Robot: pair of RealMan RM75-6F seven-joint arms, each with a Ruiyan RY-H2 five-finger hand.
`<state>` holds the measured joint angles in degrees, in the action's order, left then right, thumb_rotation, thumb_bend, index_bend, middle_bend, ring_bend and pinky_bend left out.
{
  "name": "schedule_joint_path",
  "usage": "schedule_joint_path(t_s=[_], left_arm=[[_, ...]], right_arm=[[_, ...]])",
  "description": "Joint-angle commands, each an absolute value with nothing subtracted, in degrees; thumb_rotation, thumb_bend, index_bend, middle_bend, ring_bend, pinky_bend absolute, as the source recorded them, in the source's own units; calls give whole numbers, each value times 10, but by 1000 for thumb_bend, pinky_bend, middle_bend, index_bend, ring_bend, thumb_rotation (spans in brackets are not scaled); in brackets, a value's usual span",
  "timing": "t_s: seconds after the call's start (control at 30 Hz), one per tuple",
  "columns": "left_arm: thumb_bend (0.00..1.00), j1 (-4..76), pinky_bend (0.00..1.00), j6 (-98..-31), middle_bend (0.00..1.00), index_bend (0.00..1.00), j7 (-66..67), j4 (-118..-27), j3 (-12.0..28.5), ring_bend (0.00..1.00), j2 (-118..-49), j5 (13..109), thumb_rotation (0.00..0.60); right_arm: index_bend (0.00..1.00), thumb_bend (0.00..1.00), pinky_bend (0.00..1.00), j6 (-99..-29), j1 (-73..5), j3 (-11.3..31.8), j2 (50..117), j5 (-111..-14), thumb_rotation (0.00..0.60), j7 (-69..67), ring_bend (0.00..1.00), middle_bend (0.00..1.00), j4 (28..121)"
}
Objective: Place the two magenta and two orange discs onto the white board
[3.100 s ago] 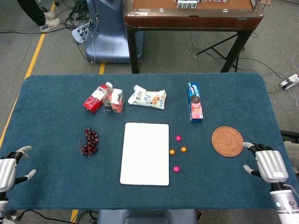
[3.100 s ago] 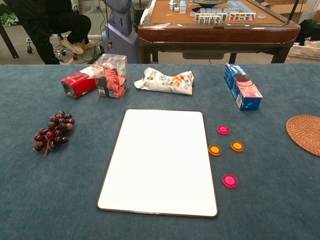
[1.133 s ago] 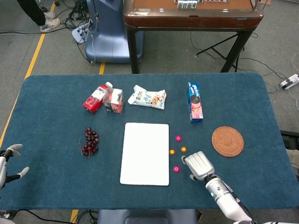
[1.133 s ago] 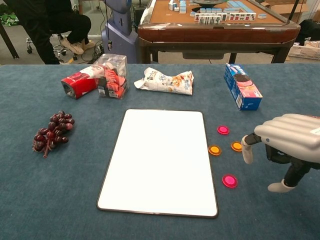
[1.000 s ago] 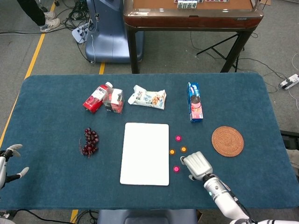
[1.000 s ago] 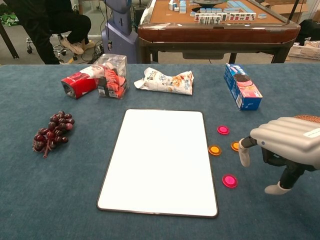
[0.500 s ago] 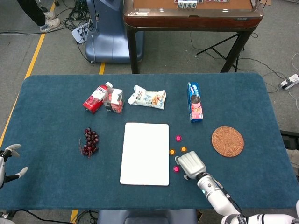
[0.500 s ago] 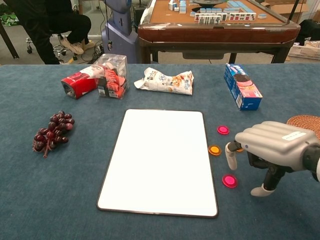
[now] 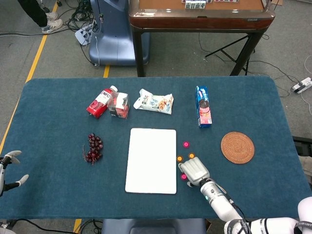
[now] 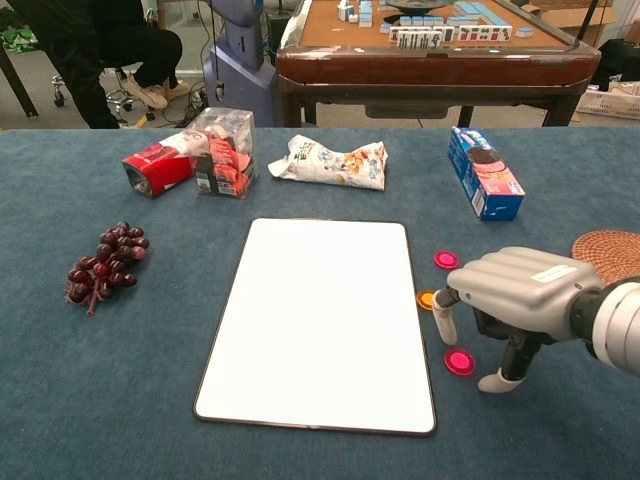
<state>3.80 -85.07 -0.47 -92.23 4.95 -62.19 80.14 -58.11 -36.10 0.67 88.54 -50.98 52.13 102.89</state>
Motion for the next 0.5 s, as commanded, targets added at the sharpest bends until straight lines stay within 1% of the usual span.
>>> schedule_joint_path(t_s=[0.03,0.5], left_arm=[[26,38,544,-851,470,347,-5,-923,49,396,-622,802,600],[26,38,544,-850,470,347,-5,-924,48,396,-620,803,600]], right_arm=[[440,139,1000,-585,-365,5,887,-507,600,519,1000,1000,1028],[473,155,1000,-594,-385,-3,901,-485,600,514,1000,1000,1011]])
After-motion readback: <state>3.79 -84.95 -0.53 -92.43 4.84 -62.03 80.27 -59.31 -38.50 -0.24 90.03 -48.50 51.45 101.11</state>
